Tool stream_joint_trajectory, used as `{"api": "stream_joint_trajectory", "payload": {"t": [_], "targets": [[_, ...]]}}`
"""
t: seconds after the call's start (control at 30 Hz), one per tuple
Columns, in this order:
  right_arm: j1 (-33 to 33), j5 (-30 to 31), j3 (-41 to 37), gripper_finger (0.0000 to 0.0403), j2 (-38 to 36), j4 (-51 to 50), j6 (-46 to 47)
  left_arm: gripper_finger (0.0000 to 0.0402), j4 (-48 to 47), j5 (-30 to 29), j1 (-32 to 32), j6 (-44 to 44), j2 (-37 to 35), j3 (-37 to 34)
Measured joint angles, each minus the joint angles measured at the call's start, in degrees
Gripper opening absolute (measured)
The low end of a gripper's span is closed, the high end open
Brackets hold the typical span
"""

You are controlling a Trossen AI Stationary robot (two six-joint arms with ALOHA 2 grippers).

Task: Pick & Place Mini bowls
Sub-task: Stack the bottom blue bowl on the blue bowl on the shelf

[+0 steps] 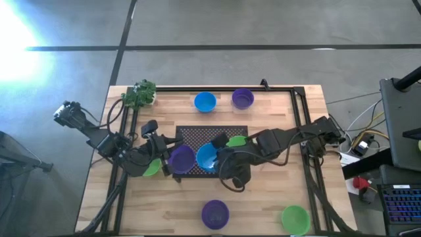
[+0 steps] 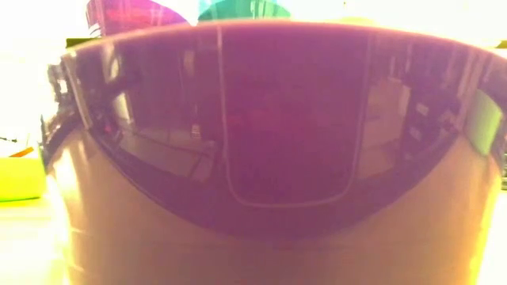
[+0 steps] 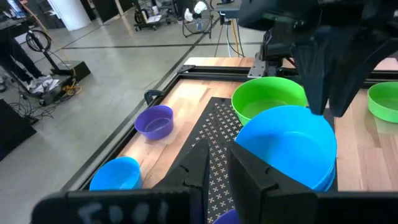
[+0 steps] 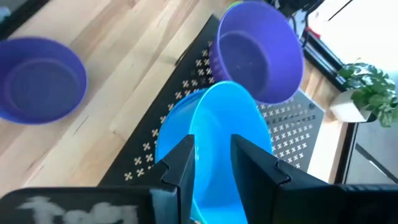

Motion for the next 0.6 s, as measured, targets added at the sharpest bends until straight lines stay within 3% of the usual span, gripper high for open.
{"api": "stream_joint_trajectory", "payload": {"t": [0.6], "targets": [[0.0,0.0,-6.2,0.0063,0.0,0.4,0.4,0.0050,0.0,0.1,0.0,0.0,0.0,0.0]]}}
